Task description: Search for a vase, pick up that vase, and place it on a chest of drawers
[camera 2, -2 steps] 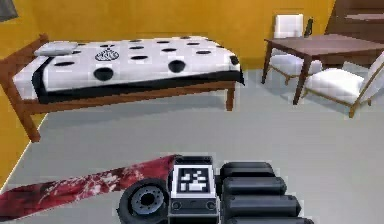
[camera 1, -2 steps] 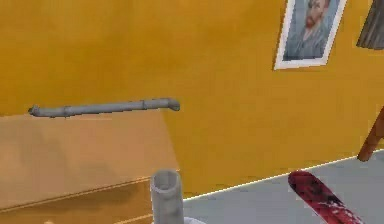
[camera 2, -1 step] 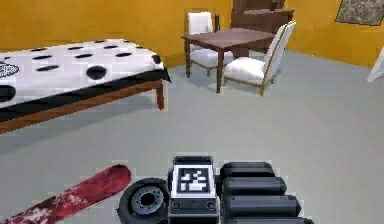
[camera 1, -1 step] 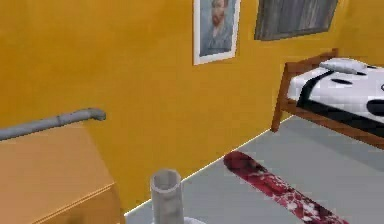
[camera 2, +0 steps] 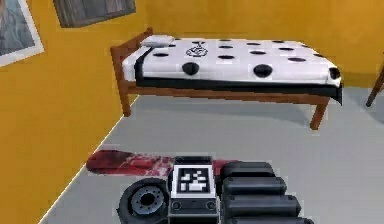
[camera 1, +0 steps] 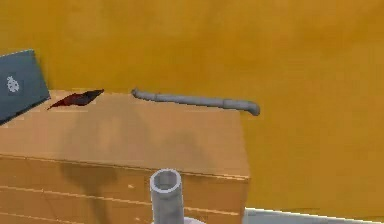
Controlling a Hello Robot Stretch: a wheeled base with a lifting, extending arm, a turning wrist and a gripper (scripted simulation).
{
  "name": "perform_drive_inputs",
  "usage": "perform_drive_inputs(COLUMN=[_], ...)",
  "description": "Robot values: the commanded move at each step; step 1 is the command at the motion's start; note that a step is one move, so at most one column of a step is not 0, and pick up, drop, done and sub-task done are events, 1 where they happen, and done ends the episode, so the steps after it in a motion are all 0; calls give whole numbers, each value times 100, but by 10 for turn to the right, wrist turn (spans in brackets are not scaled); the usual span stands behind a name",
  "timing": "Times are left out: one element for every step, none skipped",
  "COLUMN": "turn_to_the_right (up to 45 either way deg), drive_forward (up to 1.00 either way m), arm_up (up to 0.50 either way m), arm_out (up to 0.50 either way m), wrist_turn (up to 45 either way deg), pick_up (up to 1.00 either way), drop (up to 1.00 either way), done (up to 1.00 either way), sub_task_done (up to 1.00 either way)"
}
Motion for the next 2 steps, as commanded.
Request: perform_drive_inputs(turn_to_the_right=[-450,-180], drive_forward=[0,0], arm_up=[0,0], arm_out=[0,0], wrist_turn=[0,0], pick_up=[0,0], drop=[0,0], done=[0,0], sub_task_done=[0,0])
